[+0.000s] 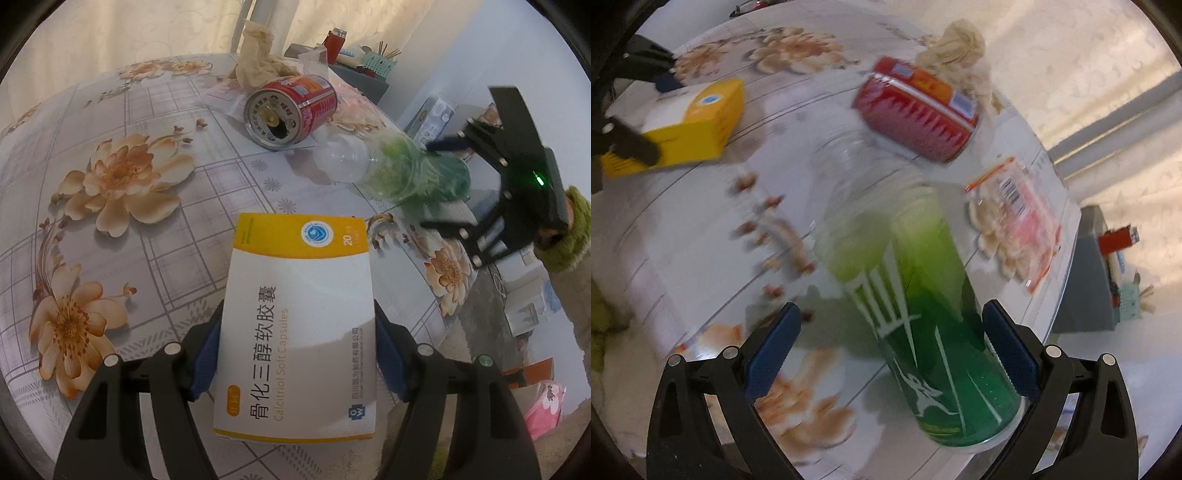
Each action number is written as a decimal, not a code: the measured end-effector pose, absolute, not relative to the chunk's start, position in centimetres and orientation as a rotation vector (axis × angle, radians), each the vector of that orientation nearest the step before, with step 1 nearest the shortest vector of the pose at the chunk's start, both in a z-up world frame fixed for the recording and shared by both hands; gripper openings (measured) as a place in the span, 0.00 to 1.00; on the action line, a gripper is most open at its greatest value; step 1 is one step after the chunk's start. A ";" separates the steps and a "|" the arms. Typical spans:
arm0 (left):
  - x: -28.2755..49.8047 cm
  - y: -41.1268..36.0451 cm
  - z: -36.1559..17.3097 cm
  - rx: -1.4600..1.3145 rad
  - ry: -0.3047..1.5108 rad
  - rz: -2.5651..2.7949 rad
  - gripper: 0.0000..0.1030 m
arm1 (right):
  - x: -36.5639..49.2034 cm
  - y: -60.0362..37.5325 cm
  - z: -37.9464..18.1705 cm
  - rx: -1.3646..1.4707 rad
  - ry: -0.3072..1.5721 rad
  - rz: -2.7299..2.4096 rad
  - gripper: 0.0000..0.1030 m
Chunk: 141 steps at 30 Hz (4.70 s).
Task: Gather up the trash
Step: 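Grasp the green plastic bottle with the right tool while the left tool holds the box, then carry the green bottle with the right tool toward the blue wastebasket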
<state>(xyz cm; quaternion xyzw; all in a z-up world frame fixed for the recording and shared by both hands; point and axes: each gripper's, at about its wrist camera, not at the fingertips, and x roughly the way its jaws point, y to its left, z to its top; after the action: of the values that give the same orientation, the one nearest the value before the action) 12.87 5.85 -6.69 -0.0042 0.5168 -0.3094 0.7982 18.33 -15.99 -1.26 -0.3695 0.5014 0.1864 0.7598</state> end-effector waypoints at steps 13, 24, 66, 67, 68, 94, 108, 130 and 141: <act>12.5 6.0 -6.7 -0.027 1.103 -0.659 0.68 | 15.2 -17.8 -1.6 -0.386 1.275 0.198 0.61; 13.2 5.4 -6.5 -0.043 1.122 -0.629 0.68 | 16.6 -19.5 0.0 -0.081 1.254 0.167 0.77; 13.1 1.9 -4.2 0.126 0.948 -0.496 0.68 | 12.5 -24.6 -1.0 0.645 1.020 0.083 0.57; 13.1 1.8 -4.1 0.127 0.945 -0.496 0.68 | 12.5 -24.6 -1.0 0.645 1.018 0.084 0.57; 13.0 1.8 -3.9 0.129 0.941 -0.496 0.68 | 12.4 -24.6 -1.0 0.646 1.017 0.084 0.57; 11.8 0.8 -1.5 0.107 0.897 -0.563 0.68 | 10.4 -24.8 0.0 0.692 0.961 0.099 0.57; 12.0 -3.6 1.6 0.134 0.865 -0.692 0.68 | 7.8 -27.4 1.1 0.751 0.873 0.085 0.57; 9.8 -29.5 4.2 0.298 0.953 -1.107 0.68 | -6.9 -44.7 0.3 0.918 0.652 -0.287 0.57; 10.5 -46.6 -5.2 0.427 1.289 -1.153 0.68 | -9.9 -52.5 -6.7 1.028 0.697 -0.474 0.57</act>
<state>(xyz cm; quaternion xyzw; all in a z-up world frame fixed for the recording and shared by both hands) 10.47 -46.58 -5.16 0.1863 0.5625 -0.5034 0.6288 -9.93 -52.55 -6.67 0.4769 0.3232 -0.2201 0.7872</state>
